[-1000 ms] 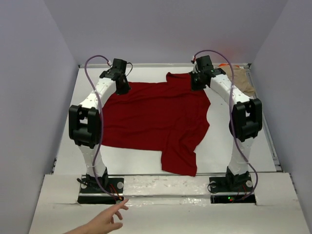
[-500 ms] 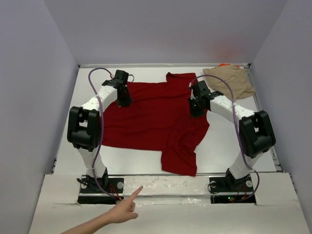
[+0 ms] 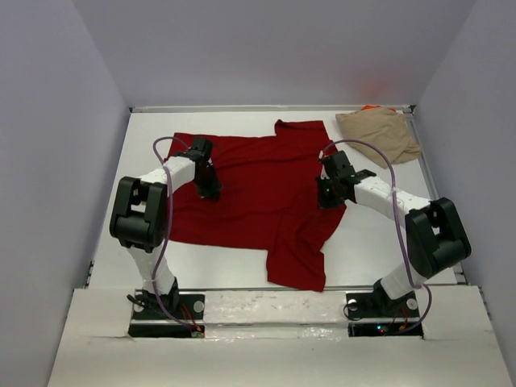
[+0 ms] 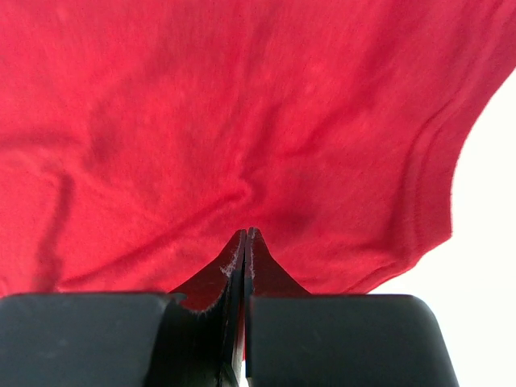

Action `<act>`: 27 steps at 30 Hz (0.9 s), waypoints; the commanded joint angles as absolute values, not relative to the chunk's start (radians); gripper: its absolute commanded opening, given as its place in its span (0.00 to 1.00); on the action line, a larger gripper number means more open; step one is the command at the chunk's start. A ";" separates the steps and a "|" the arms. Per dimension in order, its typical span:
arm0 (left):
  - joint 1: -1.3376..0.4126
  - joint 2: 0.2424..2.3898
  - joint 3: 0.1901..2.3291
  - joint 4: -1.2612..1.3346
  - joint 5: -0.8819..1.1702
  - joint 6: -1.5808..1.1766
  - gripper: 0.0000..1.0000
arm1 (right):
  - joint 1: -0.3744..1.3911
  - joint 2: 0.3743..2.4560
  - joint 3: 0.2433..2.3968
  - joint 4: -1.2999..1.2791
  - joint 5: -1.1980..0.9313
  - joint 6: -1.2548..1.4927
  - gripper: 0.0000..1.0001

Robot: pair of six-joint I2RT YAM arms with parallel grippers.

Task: Fold and stack the t-shirts
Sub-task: Fold the tshirt

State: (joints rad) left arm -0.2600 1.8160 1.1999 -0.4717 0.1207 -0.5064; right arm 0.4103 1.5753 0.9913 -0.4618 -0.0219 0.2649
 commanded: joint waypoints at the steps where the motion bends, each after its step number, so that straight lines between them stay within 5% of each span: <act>1: -0.259 1.738 1.151 -0.453 0.164 -0.523 0.00 | 0.433 1.535 0.960 -0.385 -0.026 0.288 0.00; 19: -0.258 1.666 1.193 -0.514 0.011 -0.500 0.00 | 0.442 1.654 1.037 -0.370 -0.021 0.256 0.00; 27: -0.259 1.586 1.181 -0.541 -0.123 -0.525 0.00 | 0.476 1.502 0.953 -0.373 0.083 0.322 0.00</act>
State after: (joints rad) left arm -0.2600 1.6802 1.1610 -0.5095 -0.0299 -0.5121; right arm 0.4488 1.6287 0.9871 -0.4088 -0.0059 0.2825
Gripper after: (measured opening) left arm 0.014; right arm 0.010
